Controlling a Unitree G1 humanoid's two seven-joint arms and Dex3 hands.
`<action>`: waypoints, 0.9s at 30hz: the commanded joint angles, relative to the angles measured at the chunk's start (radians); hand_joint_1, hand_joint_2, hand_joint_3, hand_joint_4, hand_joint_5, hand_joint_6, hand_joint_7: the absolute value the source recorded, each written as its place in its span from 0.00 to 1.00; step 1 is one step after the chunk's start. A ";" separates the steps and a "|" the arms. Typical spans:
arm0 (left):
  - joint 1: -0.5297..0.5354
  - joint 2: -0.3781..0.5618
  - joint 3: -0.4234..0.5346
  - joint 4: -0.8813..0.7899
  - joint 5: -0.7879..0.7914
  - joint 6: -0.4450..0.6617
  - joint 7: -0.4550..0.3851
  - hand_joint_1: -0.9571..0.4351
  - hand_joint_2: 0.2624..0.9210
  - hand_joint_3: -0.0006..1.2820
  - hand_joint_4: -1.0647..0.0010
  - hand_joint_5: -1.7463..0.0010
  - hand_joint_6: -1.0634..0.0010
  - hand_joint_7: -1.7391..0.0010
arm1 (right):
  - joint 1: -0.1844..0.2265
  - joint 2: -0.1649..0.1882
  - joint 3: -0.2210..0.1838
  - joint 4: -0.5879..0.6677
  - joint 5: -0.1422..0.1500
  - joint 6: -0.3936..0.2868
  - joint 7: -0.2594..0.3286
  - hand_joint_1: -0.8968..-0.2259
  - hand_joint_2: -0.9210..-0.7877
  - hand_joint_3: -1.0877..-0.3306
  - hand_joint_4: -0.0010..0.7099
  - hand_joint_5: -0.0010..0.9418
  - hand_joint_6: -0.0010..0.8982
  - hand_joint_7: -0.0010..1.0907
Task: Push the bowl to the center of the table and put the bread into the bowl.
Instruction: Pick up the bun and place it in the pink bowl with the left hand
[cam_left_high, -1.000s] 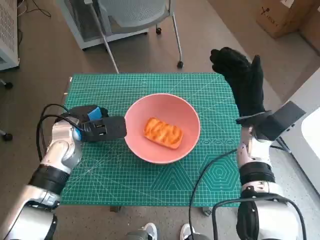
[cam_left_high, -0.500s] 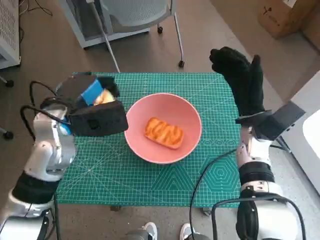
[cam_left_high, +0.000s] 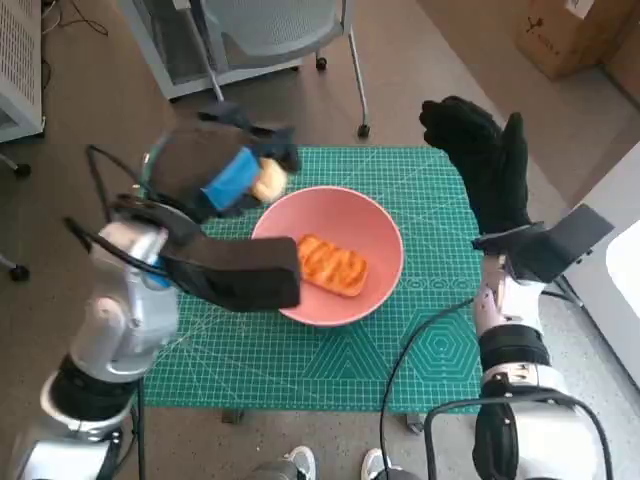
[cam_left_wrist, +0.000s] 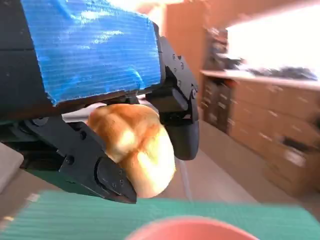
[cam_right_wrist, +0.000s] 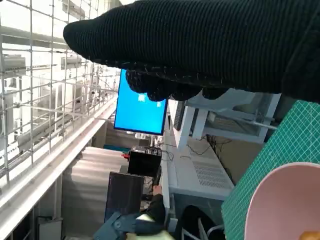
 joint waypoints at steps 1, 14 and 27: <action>-0.022 -0.048 -0.030 0.035 -0.009 -0.034 0.001 0.69 1.00 0.02 0.31 0.37 0.38 0.34 | 0.038 0.004 -0.002 -0.002 0.006 0.001 0.007 0.55 0.00 0.63 0.46 0.00 0.56 0.00; -0.005 -0.120 -0.032 0.179 -0.090 -0.083 -0.029 0.77 0.95 0.09 0.49 0.45 0.55 0.64 | 0.056 -0.005 -0.007 -0.016 0.004 -0.008 -0.009 0.56 0.00 0.63 0.45 0.00 0.53 0.00; 0.013 -0.137 -0.025 0.182 -0.152 0.009 -0.090 0.60 0.82 0.00 0.90 0.99 0.75 1.00 | 0.065 0.001 -0.002 -0.026 -0.004 -0.023 -0.042 0.58 0.00 0.63 0.43 0.00 0.53 0.00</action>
